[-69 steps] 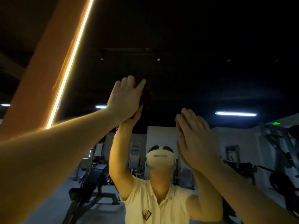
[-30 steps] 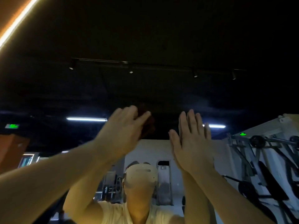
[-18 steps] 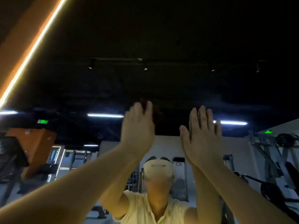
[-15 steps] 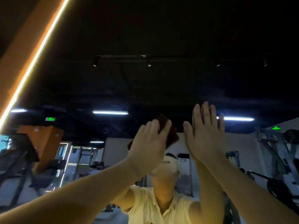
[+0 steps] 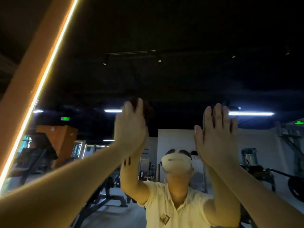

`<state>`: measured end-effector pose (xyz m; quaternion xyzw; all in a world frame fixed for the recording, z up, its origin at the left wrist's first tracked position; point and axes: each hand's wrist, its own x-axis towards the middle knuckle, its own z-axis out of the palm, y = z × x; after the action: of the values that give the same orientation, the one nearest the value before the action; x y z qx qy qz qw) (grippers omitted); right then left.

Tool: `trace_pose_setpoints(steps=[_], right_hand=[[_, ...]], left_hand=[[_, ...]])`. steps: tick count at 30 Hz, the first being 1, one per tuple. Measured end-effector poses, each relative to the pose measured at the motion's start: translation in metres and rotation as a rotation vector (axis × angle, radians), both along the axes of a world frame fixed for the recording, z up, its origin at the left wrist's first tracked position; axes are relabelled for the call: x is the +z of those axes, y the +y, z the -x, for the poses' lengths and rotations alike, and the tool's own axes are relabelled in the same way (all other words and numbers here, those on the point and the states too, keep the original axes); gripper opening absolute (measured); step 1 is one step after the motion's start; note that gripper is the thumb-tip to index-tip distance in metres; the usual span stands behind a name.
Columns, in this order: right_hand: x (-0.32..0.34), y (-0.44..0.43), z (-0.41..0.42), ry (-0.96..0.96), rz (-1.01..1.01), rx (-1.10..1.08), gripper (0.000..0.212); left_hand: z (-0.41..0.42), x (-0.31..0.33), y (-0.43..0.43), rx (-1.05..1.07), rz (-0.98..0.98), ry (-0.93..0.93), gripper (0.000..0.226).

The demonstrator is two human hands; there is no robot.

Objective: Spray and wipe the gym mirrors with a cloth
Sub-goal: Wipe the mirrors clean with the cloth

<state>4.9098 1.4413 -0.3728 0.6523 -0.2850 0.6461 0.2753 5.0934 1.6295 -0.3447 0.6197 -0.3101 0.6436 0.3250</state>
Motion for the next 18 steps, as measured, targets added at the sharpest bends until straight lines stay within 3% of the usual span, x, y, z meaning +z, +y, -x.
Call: trace_pose_setpoints(steps=[4,6,8,9,11,14,16,18], right_hand=[[-0.002,0.005,0.002,-0.006,-0.005,0.036,0.070],[-0.001,0.006,0.003,-0.008,-0.005,0.031,0.071],[-0.001,0.005,0.004,0.003,-0.010,0.039,0.072],[-0.001,0.004,0.004,0.006,-0.013,0.047,0.072],[-0.001,0.002,0.003,0.002,-0.004,0.054,0.072],[0.000,0.002,0.002,-0.006,-0.011,0.063,0.071],[-0.001,0.002,0.001,-0.002,-0.019,0.057,0.071],[-0.001,0.001,0.001,0.005,-0.019,0.050,0.071]], left_hand=[[0.005,-0.095,-0.002,-0.056,-0.305,-0.287,0.097],[-0.011,-0.094,0.012,0.035,-0.478,-0.483,0.105],[-0.026,-0.061,0.031,0.162,-0.623,-0.635,0.093],[-0.033,-0.038,0.043,0.164,-0.601,-0.624,0.077],[-0.045,-0.002,0.061,0.047,-0.412,-0.274,0.047],[-0.047,0.003,0.048,0.080,0.030,0.023,0.058],[-0.027,-0.020,0.026,-0.022,0.070,0.074,0.064],[-0.007,-0.053,0.008,-0.115,-0.031,0.011,0.068]])
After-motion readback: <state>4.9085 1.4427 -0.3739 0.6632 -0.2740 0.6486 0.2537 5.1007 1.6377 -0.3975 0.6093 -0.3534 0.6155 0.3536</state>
